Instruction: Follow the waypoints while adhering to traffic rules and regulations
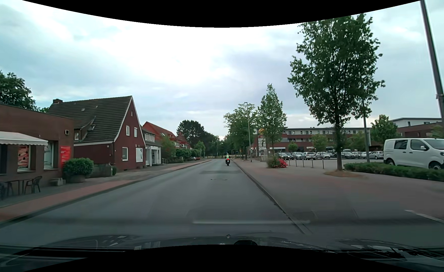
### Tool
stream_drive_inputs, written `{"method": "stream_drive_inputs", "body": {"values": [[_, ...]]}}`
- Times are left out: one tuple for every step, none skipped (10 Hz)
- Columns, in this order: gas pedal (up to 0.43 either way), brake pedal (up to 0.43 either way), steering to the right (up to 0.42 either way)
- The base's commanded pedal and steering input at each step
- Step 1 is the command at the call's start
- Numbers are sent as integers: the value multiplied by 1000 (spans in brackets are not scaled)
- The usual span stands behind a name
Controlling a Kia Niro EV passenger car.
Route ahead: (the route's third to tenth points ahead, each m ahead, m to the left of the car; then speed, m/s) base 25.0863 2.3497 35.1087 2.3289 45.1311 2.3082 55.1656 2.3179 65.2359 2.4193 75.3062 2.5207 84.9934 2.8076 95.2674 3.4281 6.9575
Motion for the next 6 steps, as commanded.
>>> {"method": "stream_drive_inputs", "body": {"values": [[138,0,-6],[138,0,-9],[138,0,-5],[138,0,-5],[138,0,-8],[138,0,-15]]}}
